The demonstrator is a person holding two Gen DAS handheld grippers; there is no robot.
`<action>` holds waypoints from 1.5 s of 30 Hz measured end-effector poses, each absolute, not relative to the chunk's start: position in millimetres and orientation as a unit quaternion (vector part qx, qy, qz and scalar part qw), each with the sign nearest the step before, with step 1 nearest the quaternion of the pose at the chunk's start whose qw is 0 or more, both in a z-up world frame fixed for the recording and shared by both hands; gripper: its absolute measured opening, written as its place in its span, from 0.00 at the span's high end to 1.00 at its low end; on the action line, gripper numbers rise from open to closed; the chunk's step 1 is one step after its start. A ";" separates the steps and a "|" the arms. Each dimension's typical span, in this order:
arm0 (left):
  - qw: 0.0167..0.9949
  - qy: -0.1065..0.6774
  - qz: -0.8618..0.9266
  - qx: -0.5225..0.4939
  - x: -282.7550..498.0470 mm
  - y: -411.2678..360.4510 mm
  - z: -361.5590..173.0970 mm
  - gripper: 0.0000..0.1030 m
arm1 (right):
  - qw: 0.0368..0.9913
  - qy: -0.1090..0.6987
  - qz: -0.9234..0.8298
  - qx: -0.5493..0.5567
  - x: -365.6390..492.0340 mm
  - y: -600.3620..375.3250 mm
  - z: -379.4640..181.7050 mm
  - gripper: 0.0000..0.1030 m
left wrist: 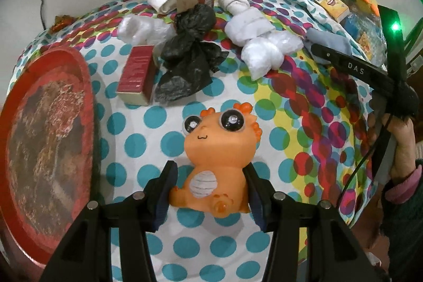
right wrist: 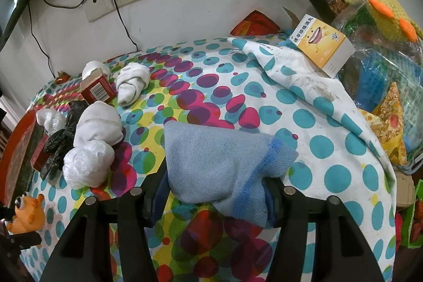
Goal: Organize objects
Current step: 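Grasp the orange toy figure with the left tool and lift it, then carry the orange toy into the red tray and release it with the left tool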
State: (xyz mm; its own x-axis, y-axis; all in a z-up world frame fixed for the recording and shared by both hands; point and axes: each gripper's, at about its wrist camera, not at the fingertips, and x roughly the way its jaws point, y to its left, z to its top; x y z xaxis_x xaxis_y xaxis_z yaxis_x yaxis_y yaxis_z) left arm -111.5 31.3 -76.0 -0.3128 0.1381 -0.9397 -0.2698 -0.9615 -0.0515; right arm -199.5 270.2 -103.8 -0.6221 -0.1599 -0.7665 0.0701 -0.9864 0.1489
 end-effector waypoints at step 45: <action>-0.094 -0.044 0.822 -0.560 -126.5 -244.5 -61.1 0.50 | 0.039 0.001 -0.898 0.437 -197.3 263.9 -108.9 0.44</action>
State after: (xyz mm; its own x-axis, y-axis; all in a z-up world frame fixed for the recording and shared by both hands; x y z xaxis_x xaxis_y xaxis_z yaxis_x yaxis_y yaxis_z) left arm -126.5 -244.5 -61.1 -0.3549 -0.1058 -0.9289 0.2048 -0.9782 0.0332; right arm -197.3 263.9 -108.9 -0.6142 -0.0687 -0.7861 0.0706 -0.9970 0.0319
